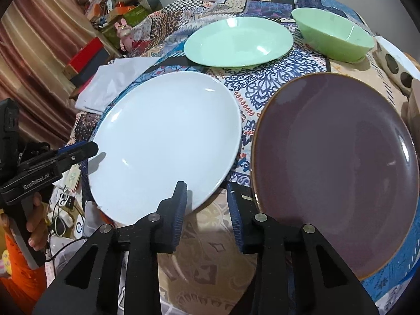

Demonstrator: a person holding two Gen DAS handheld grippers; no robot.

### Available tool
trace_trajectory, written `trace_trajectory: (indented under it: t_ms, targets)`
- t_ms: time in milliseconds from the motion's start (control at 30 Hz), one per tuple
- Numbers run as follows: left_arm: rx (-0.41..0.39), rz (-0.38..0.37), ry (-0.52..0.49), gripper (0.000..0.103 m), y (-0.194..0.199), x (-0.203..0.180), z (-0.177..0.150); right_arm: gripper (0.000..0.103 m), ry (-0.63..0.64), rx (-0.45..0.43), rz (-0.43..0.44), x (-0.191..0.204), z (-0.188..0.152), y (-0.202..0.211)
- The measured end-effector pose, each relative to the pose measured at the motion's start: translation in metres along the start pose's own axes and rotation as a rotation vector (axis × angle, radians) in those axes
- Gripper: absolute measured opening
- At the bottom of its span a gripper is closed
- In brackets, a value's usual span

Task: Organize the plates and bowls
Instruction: 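Close both tools on the rim of the white plate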

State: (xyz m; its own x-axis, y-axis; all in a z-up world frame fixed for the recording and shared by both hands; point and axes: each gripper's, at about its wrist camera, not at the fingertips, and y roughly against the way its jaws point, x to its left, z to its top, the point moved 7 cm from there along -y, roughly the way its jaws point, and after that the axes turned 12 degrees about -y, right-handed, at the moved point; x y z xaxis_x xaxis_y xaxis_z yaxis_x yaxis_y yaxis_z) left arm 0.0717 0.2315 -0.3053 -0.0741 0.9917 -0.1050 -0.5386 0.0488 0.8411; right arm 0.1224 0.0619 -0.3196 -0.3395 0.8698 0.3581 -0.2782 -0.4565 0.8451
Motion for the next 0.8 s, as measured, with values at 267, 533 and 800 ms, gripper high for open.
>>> trace_trajectory:
  t_ms: [267, 533, 800]
  targets:
    - [-0.002, -0.024, -0.006, 0.035, -0.005, 0.007, 0.007, 0.029, 0.014, -0.007, -0.033, 0.003, 0.008, -0.007]
    - [0.048, -0.094, 0.015, 0.031, -0.024, 0.02, 0.016, 0.029, 0.016, -0.005, -0.026, 0.007, 0.017, -0.015]
    - [0.076, -0.168, 0.044, 0.026, -0.039, 0.027, 0.02, 0.031, 0.025, -0.012, -0.023, 0.009, 0.021, -0.021]
